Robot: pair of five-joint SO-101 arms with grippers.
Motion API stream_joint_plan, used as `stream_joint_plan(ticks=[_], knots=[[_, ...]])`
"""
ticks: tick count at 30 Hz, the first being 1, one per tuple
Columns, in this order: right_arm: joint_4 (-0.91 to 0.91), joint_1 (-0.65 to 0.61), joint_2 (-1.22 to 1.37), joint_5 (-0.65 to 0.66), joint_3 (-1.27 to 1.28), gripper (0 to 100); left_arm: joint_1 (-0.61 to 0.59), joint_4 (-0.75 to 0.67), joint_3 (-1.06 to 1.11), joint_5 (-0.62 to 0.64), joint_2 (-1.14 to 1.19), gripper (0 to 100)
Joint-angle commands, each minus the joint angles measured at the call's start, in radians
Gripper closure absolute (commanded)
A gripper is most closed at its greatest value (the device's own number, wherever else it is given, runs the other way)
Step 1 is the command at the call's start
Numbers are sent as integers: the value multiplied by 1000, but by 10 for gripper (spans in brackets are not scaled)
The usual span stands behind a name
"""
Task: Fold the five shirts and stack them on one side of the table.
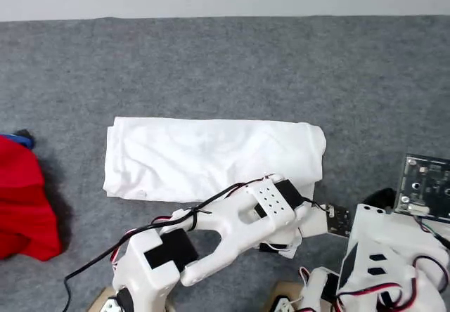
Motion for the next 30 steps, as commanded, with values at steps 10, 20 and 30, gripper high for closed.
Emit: stream_joint_plan(ticks=[10,20,30], knots=[[39,12,28,9,2,988,-26,181,-237,-5,0,994],[39,12,30,9,2,988,-193,149,-401,-5,11,994],[39,12,35,9,2,988,-293,14,-395,-5,14,993]])
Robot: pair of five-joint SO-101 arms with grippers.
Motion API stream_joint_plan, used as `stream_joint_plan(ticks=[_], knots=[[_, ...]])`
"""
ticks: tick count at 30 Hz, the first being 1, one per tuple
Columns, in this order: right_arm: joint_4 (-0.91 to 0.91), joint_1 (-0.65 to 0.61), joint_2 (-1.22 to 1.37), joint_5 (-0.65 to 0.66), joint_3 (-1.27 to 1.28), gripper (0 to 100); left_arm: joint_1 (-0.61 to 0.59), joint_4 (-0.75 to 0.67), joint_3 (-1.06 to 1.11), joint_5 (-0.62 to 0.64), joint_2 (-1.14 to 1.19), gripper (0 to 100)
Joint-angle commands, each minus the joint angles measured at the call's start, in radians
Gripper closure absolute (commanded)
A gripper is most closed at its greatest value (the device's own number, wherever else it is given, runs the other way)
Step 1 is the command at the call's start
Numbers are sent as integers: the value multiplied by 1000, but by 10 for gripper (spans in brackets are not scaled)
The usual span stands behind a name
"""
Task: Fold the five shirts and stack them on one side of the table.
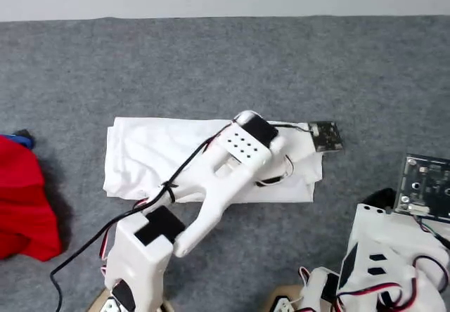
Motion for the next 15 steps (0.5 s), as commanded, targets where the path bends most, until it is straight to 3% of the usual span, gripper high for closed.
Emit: stream_joint_plan(ticks=[1,9,15], knots=[[39,12,36,9,2,988,-37,-57,-33,-5,5,993],[39,12,36,9,2,988,-74,-29,-120,-3,170,991],[39,12,36,9,2,988,-83,75,-263,87,207,882]])
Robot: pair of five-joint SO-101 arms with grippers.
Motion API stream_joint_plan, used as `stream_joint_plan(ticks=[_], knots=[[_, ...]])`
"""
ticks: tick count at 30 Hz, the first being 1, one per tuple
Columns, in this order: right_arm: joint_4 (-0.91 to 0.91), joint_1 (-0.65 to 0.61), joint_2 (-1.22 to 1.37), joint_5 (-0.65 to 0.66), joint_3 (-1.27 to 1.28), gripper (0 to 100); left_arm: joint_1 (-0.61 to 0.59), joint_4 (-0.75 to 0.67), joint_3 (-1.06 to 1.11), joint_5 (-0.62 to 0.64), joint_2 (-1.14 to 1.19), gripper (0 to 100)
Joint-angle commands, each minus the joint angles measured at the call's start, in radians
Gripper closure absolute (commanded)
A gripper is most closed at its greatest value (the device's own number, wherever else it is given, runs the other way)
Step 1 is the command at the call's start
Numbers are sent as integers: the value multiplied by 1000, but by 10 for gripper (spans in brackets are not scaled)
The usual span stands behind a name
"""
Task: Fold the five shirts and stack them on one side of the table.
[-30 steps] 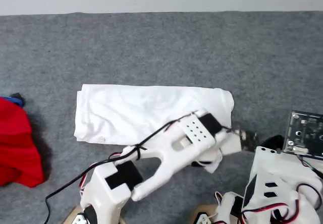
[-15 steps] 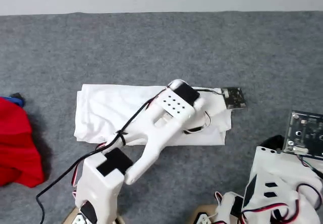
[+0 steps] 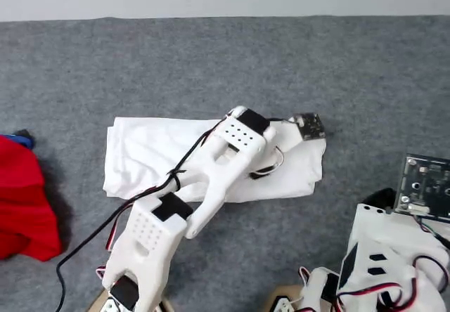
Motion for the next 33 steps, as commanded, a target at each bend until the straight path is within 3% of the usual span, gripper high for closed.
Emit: stream_joint_plan(ticks=[1,13,17,22,26,33], knots=[[39,12,36,9,2,988,-18,69,-113,46,-11,870],[41,12,28,11,2,988,-101,112,-216,11,-5,862],[41,12,28,11,2,988,-150,195,-289,18,-15,863],[41,10,28,11,2,988,-242,327,-406,126,-18,863],[41,8,28,11,2,988,-347,325,-387,219,-64,863],[41,8,33,11,2,988,-508,325,-246,272,-222,859]])
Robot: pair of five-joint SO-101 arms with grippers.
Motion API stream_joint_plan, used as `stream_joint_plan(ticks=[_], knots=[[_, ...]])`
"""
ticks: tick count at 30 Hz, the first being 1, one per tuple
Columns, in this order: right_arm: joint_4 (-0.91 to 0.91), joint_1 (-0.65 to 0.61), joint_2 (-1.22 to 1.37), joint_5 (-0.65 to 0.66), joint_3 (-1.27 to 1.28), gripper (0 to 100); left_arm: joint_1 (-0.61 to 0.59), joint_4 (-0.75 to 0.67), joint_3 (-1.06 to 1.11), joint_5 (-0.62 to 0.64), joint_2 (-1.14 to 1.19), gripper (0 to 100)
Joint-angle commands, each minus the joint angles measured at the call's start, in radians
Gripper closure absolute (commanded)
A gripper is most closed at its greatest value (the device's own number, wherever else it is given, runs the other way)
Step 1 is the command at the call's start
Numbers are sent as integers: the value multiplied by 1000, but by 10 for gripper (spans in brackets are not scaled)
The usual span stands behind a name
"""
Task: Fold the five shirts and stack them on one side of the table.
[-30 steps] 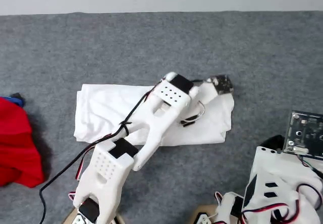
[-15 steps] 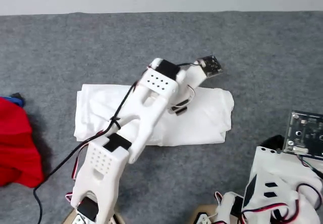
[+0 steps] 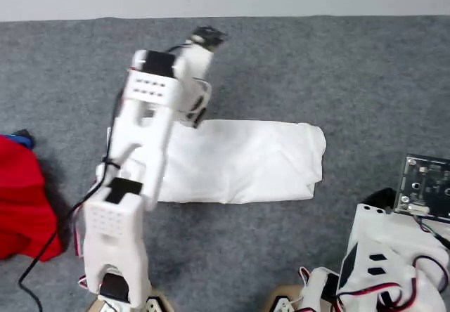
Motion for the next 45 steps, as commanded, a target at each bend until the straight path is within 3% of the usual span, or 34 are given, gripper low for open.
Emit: stream_joint_plan(ticks=[1,14,24,36,45], knots=[[41,8,35,11,2,988,-86,32,62,23,-150,859],[41,7,36,11,26,986,-411,6,357,-61,-249,858],[39,7,27,11,100,985,-473,2,377,-103,-157,731],[36,7,27,71,155,986,-479,-150,377,-51,11,731],[35,7,36,64,163,985,-517,-176,361,-48,40,731]])
